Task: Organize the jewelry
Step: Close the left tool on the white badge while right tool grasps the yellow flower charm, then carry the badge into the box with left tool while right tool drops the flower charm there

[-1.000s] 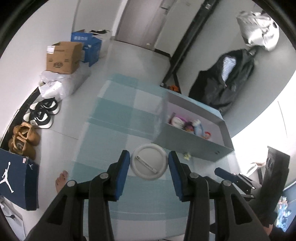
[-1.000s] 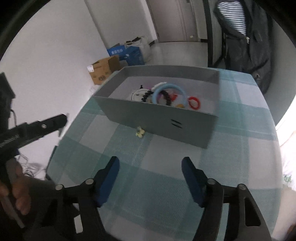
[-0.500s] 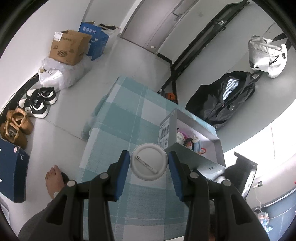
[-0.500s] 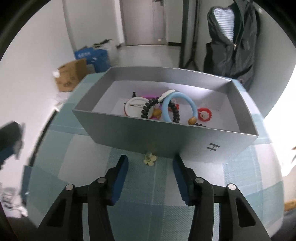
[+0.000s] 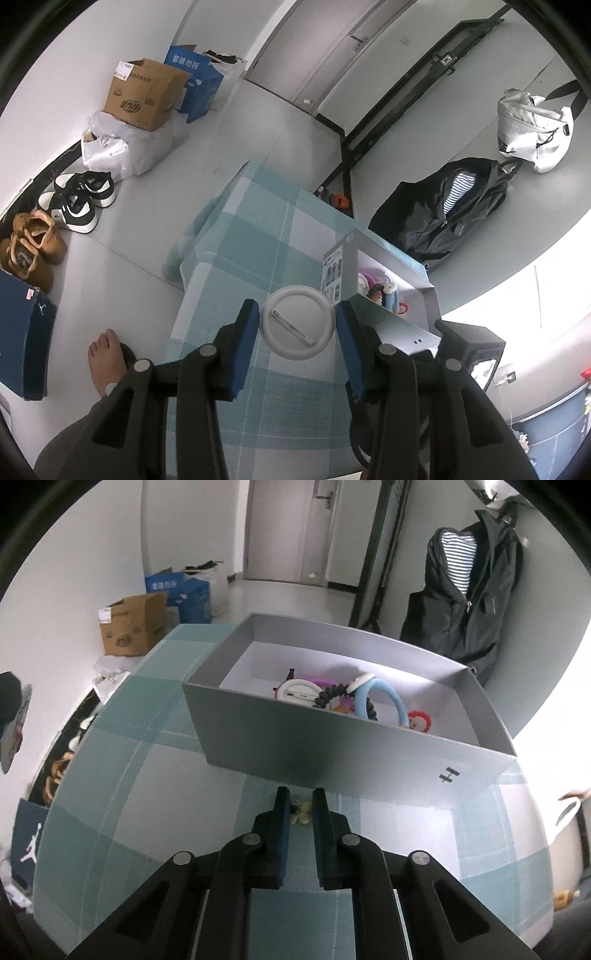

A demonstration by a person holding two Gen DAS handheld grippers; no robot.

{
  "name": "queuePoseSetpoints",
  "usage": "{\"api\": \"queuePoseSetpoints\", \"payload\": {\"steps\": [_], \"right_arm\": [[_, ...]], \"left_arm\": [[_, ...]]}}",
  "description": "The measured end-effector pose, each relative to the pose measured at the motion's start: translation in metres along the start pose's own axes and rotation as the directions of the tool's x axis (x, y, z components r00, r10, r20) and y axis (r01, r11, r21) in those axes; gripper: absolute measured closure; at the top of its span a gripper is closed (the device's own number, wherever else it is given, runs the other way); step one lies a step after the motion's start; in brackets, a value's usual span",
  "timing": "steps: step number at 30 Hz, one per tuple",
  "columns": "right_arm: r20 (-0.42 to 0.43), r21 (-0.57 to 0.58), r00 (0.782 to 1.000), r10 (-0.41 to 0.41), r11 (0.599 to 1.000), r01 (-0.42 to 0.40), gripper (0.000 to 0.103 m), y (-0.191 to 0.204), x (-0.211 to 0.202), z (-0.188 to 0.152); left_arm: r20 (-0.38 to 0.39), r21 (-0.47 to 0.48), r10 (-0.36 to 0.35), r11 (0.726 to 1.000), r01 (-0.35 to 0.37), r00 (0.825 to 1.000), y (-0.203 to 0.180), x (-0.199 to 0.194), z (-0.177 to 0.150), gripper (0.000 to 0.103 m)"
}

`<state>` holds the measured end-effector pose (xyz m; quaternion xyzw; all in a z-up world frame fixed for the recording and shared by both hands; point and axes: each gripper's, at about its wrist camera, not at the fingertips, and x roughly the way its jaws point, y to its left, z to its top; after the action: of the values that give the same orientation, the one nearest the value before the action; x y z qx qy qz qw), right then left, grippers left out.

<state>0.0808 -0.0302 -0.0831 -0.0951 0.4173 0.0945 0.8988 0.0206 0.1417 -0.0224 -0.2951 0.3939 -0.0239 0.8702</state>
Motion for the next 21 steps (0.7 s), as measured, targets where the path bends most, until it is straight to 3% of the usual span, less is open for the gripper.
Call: {"api": "queuePoseSetpoints", "payload": {"steps": [8,13,21], "right_arm": [[0.016,0.014,0.994,0.104,0.994,-0.104,0.093,-0.030,-0.019,-0.016],[0.032,0.055,0.993,0.117,0.991,-0.118,0.093,-0.051,-0.034,-0.025],[0.067,0.167,0.969,0.240,0.954,-0.248,0.093,-0.096,-0.052,-0.002]], "left_arm": [[0.010,0.109,0.019,0.994,-0.020,1.000,-0.017,-0.001,-0.006,0.066],[0.001,0.158,0.047,0.986,-0.047,0.999,-0.027,0.005,-0.012,0.066],[-0.006,0.239,0.085,0.968,-0.082,0.996,-0.049,0.013,-0.016,0.066]]}}
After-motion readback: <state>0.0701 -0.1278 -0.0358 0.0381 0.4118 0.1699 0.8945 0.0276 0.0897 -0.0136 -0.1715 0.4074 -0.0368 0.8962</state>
